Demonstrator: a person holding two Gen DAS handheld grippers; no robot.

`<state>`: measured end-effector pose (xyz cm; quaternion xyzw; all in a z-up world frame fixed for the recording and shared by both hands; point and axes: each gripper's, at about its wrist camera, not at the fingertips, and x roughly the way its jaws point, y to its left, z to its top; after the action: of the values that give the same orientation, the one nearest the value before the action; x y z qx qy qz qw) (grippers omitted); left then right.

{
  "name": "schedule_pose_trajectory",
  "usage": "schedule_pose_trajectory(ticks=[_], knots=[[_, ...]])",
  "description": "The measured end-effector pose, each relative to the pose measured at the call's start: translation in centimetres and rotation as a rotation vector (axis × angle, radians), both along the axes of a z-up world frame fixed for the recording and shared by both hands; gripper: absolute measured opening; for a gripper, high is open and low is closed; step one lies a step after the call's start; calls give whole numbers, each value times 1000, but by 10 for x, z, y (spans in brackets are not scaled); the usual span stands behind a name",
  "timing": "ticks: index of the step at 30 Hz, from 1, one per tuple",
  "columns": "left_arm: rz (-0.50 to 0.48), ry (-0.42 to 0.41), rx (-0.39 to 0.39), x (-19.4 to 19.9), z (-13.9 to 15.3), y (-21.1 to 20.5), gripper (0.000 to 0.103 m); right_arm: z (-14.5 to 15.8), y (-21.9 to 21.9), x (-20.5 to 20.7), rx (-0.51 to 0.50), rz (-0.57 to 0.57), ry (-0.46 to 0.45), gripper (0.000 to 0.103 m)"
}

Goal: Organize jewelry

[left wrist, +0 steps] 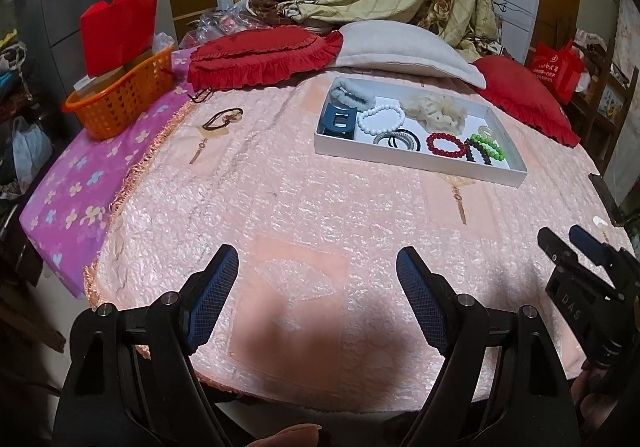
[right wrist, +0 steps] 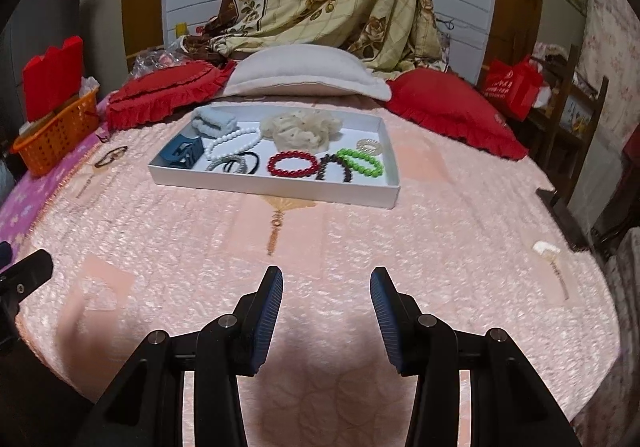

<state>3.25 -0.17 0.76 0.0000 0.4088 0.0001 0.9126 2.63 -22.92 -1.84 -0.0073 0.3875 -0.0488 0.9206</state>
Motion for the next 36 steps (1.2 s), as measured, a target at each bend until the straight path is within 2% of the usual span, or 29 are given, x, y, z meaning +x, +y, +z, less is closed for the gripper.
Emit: schedule_pose_trajectory(ticks=[5, 10, 13, 17, 22, 30, 36], knots=[[-4, 13, 5, 3, -2, -2, 82, 3, -5, 1, -51, -17, -8, 44], [-9, 25, 5, 4, -4, -4, 82, 6, -3, 3, -185, -46, -31, 44], [-10, 32, 5, 5, -5, -5, 82, 5, -4, 3, -222, -47, -37, 44], [-8, 41, -1, 6, -6, -4, 82, 8, -10, 5, -173, -27, -23, 44], [-4, 49, -12, 7, -7, -2, 82, 6, -16, 8, 14, 23, 41, 44], [0, 57, -27, 7, -8, 0, 82, -10, 8, 12, 46, 86, 127, 44], [9, 60, -42, 7, -9, 4, 82, 4, 18, 26, 41, 133, 139, 44]])
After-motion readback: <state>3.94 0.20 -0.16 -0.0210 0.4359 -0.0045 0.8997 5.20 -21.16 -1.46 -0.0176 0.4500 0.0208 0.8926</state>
